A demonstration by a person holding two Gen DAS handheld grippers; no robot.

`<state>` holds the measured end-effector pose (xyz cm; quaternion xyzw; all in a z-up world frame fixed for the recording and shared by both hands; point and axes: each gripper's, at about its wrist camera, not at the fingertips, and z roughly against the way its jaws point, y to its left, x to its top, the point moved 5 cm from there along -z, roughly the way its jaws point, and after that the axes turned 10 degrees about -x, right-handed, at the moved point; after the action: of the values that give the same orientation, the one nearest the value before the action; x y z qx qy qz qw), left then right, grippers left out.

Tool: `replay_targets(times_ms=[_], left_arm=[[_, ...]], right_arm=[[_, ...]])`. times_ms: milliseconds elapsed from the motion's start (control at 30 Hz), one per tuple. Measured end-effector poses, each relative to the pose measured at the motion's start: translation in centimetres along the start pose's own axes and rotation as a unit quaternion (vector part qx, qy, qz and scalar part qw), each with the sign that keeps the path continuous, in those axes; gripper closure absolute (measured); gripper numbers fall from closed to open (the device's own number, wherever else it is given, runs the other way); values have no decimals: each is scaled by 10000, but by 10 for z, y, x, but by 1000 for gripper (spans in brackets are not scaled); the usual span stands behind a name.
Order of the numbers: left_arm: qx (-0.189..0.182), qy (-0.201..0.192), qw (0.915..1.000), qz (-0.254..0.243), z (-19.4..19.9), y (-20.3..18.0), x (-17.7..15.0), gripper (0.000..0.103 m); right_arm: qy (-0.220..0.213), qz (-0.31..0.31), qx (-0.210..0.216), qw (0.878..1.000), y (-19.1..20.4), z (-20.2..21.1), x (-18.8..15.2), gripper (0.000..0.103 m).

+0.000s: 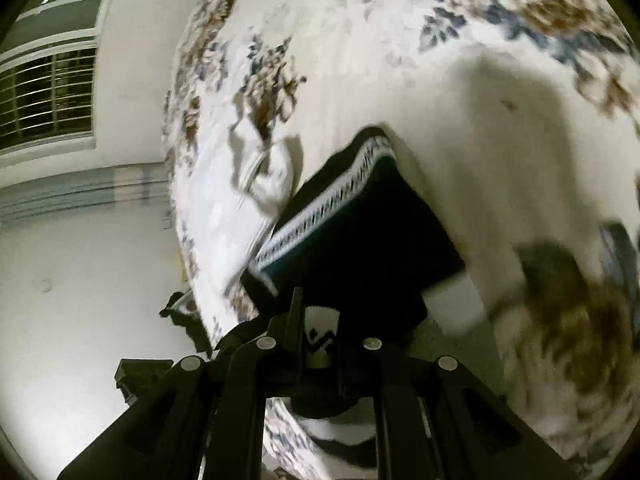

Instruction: Fold small clothes

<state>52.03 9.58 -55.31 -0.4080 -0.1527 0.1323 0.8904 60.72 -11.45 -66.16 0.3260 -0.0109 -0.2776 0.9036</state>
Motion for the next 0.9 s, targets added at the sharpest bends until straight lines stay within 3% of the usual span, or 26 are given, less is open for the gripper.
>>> replay_targets(times_ms=[33,100,200,367,467,567,633,667,767,900], left_arm=[[-40,36,9999,140,-5,7,5,82],[-258,58,9990,355,-11,15,9,58],[-661,-59,9957,651,-11,23,13,47],[-734,-258,9944,720,10,23,12,45],[-629,-481,9954,548,33,16,16,35],[-552,-762,9948,380,64,10,13,34],[-477,-929,9940,331,84,10,-1,32],[-438,-1007,9934,326,93,10,-11,30],[-319,-1160,9915,494,111,18,-63,20],[-522,-1103,9819,1448,98,46,-162,20]], right_arm=[[34,-24,-24,10000,2,-5,7,88],[132,-85,16,9999,8,-16,22,84],[43,-41,73,10000,9,-15,33,53],[-29,148,72,9999,7,2,35,42],[9,455,-212,9987,-2,15,25,28],[105,848,-624,9944,-15,25,11,18],[220,1136,-873,9894,-26,30,2,3],[276,1253,-957,9871,-30,31,-1,0],[499,1596,-1192,9787,-45,27,-5,0],[836,1868,-1132,9723,-56,12,8,0]])
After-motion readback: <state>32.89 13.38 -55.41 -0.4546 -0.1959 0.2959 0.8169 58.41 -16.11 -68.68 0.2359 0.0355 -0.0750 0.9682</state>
